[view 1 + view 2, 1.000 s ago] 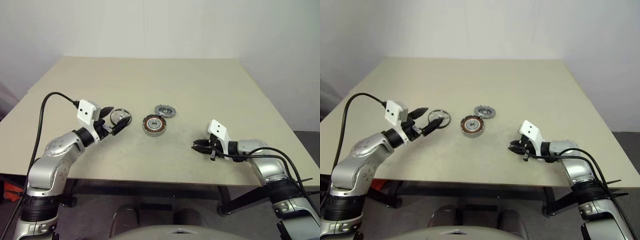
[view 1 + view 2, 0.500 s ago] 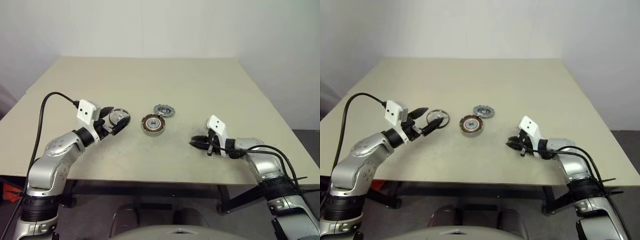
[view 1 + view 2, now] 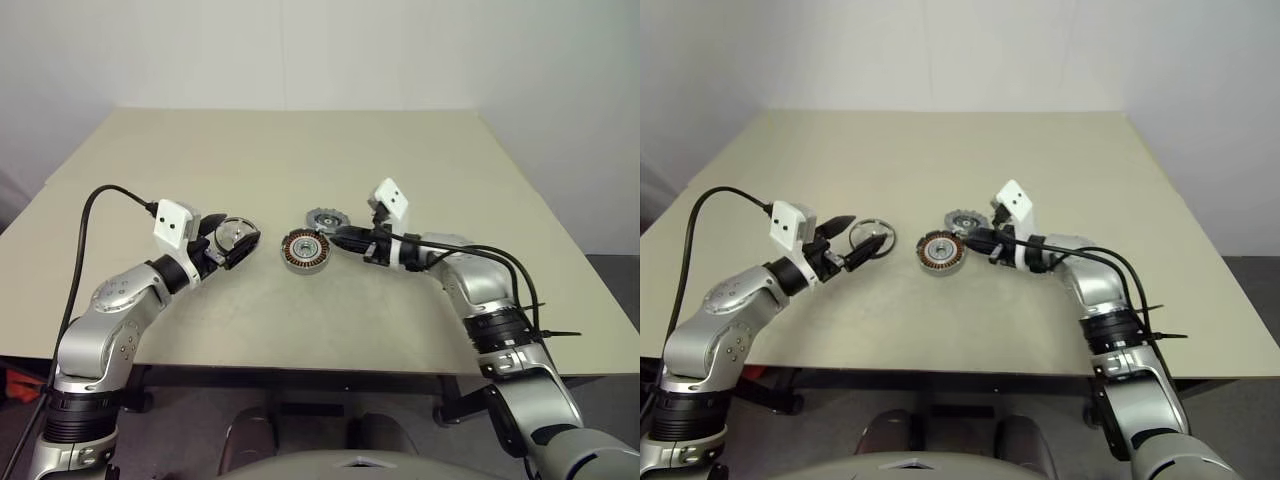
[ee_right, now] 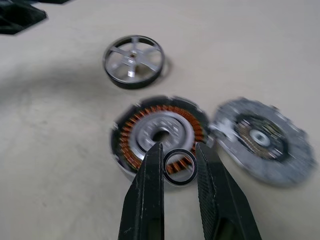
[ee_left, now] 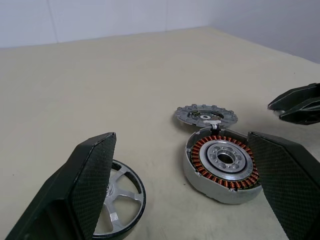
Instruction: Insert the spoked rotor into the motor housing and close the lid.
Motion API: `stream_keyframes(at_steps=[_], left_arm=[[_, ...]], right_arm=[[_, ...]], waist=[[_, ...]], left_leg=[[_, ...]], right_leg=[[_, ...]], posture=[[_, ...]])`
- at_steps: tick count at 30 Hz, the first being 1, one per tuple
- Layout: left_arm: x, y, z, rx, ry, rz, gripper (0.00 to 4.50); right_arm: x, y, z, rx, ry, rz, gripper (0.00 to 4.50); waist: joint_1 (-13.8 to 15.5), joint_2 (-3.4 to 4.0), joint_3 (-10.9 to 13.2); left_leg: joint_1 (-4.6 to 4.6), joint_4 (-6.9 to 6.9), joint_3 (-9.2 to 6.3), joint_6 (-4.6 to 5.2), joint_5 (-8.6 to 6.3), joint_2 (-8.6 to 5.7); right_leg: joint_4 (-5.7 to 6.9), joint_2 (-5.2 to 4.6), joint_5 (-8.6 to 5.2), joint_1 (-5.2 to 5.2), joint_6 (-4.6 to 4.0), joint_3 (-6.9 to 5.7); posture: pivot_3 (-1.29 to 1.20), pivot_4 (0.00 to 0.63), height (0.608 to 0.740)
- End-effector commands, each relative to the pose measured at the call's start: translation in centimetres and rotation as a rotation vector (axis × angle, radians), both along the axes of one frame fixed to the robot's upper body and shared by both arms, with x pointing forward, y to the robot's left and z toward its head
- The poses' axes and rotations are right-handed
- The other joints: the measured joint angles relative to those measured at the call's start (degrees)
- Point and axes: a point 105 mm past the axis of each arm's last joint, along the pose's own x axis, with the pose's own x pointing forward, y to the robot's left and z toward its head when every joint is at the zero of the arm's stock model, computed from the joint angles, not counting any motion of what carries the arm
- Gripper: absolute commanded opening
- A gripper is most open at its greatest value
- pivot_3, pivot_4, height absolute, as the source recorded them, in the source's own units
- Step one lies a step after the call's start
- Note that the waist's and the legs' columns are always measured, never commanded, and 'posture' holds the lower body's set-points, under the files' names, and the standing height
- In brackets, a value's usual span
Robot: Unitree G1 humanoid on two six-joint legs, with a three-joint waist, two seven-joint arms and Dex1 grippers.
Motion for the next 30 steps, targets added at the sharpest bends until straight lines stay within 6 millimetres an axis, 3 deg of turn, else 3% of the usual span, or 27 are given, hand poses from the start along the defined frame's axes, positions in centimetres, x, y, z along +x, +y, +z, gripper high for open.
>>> stream_keyframes(at_steps=[1,6,13,24,30], left_arm=[[-0.2,0.6,1.2,0.01,-0.04,0.021,4.5],[-0.3,1.7,0.4,0.036,-0.007,0.074,4.5],[-0.5,2.1,0.2,0.039,-0.001,0.093,4.5],[-0.7,2.2,0.0,0.042,-0.002,0.105,4.5],[-0.7,2.3,0.1,0.047,-0.008,0.106,4.5]], right_arm=[[0.7,0.8,0.0,-0.02,-0.023,0.009,0.61],[1.5,2.0,-0.9,-0.055,-0.04,0.008,0.61],[2.2,3.0,-0.5,-0.053,-0.07,0.013,0.61],[1.9,5.7,-0.4,-0.041,-0.067,0.072,0.61],[1.7,5.8,-1.3,-0.058,-0.033,0.077,0.61]], waist=[[0.06,0.0,0.0],[-0.07,-0.01,0.0],[-0.07,-0.01,0.0],[-0.07,-0.01,0.01],[-0.07,-0.02,0.0]], left_leg=[[0.01,0.0,0.0,-0.03,0.02,0.0],[0.04,0.0,0.0,-0.1,0.06,0.0],[0.05,0.0,0.0,-0.12,0.07,0.01],[0.06,0.0,0.0,-0.13,0.08,0.02],[0.06,0.0,0.0,-0.15,0.09,0.02]], right_leg=[[0.01,0.0,0.0,0.01,0.0,0.0],[0.08,0.0,0.0,0.0,0.0,0.01],[0.1,0.0,0.0,0.0,-0.01,0.01],[0.14,0.0,0.0,0.01,-0.01,0.01],[0.15,0.0,0.0,0.01,-0.01,0.01]], posture=[[0.0,0.0,0.74],[0.0,0.0,0.74],[0.0,0.0,0.74],[0.0,0.0,0.74],[0.0,0.0,0.74]])
